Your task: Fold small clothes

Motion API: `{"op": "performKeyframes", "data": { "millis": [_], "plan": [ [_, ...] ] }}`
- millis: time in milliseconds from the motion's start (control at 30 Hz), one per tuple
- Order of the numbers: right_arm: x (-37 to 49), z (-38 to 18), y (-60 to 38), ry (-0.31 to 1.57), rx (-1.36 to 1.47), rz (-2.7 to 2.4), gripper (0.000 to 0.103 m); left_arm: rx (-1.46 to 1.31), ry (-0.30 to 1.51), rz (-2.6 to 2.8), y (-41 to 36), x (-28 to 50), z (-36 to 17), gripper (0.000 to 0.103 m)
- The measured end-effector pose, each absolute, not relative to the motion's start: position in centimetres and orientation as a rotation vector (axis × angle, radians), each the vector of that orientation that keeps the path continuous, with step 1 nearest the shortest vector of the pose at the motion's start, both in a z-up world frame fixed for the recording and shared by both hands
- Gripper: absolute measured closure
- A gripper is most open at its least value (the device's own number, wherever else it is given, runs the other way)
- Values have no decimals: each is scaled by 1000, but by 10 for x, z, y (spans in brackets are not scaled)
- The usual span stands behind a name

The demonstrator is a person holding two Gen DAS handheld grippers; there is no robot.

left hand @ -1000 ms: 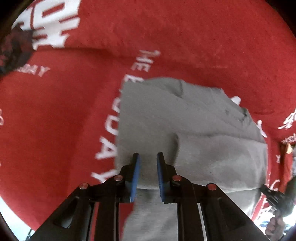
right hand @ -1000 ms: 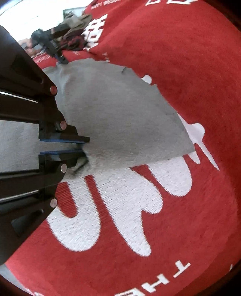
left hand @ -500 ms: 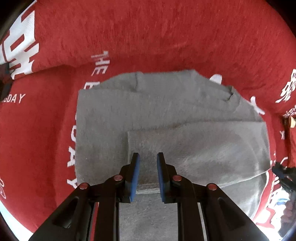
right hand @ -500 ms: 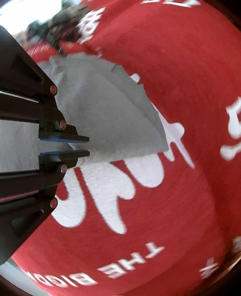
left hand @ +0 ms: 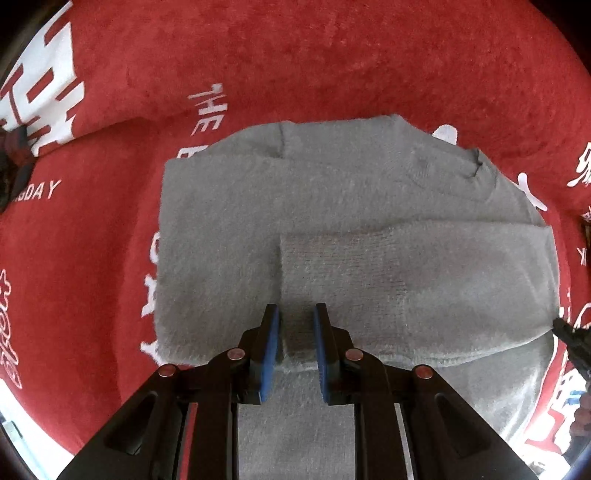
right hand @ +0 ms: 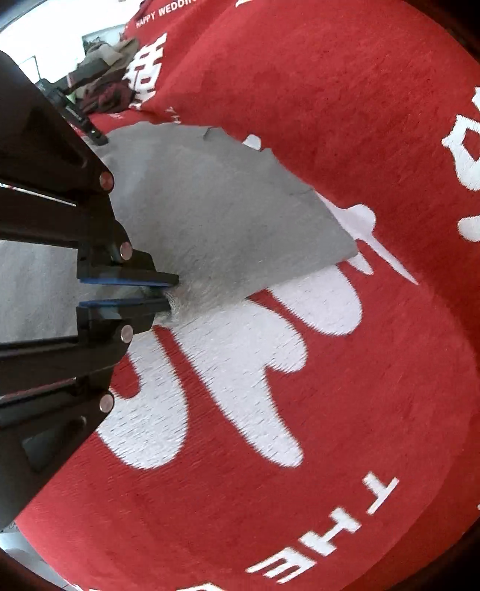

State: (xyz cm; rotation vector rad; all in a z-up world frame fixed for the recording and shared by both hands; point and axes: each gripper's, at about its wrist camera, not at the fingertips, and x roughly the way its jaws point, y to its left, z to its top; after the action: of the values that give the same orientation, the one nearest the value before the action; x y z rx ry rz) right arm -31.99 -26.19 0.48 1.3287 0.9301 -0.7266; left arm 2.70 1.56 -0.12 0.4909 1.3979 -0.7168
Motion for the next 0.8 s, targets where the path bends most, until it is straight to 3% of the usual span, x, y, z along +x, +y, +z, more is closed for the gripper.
{"op": "performKeyframes", "data": {
  "millis": [300, 467, 700, 800],
  "plan": [
    [-284, 47, -255, 1019, 1004, -687, 96, 529, 1363, -734, 6, 26, 8, 83],
    [-267, 15, -256, 1156, 992, -694, 96, 572, 1375, -701, 3, 16, -8, 83],
    [-286, 25, -256, 1107, 1090, -678, 96, 587, 1378, -694, 3, 11, -4, 83],
    [-292, 34, -251, 1108, 1080, -671, 87, 590, 1378, -689, 4, 10, 0, 83]
  ]
}}
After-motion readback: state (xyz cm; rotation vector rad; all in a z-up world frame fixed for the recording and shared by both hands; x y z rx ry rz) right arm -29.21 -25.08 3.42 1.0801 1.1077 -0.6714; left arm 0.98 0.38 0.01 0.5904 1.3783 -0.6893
